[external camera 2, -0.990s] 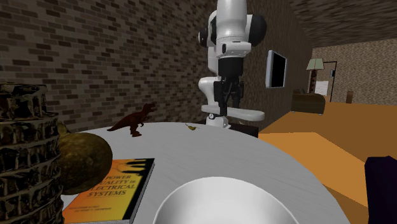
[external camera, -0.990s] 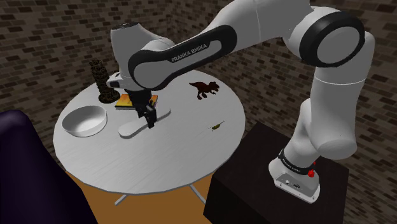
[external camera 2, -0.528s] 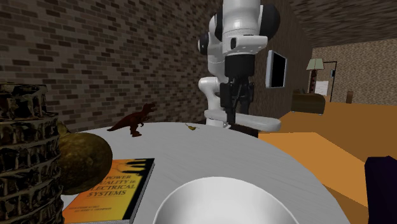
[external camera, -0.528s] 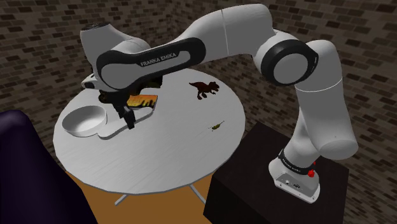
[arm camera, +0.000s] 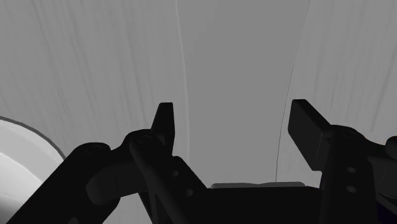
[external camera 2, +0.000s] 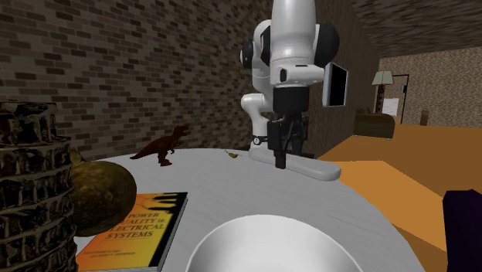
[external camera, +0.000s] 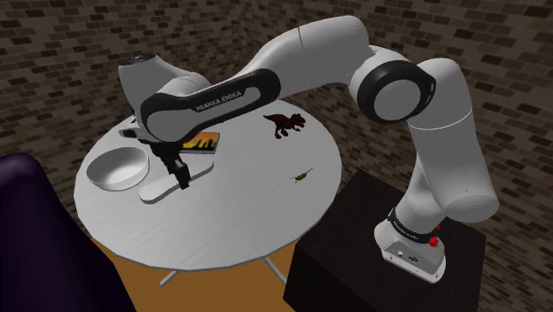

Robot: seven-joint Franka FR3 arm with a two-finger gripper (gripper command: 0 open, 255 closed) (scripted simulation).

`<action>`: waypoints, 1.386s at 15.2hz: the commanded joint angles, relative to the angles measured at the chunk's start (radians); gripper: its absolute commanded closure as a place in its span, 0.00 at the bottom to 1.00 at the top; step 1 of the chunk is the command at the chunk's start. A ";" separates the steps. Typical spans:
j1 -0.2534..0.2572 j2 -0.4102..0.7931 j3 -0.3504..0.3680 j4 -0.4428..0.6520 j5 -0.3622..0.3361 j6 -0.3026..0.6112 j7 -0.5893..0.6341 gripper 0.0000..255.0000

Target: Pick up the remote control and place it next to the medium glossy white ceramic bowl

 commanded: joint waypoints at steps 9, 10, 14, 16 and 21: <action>0.000 0.045 -0.004 -0.065 -0.006 0.110 0.002 1.00; 0.000 0.051 -0.004 -0.069 -0.006 0.120 0.002 1.00; 0.001 0.075 -0.006 -0.084 -0.009 0.159 0.003 1.00; 0.001 0.081 -0.007 -0.086 -0.010 0.167 0.003 1.00; 0.001 0.081 -0.007 -0.085 -0.010 0.167 0.003 1.00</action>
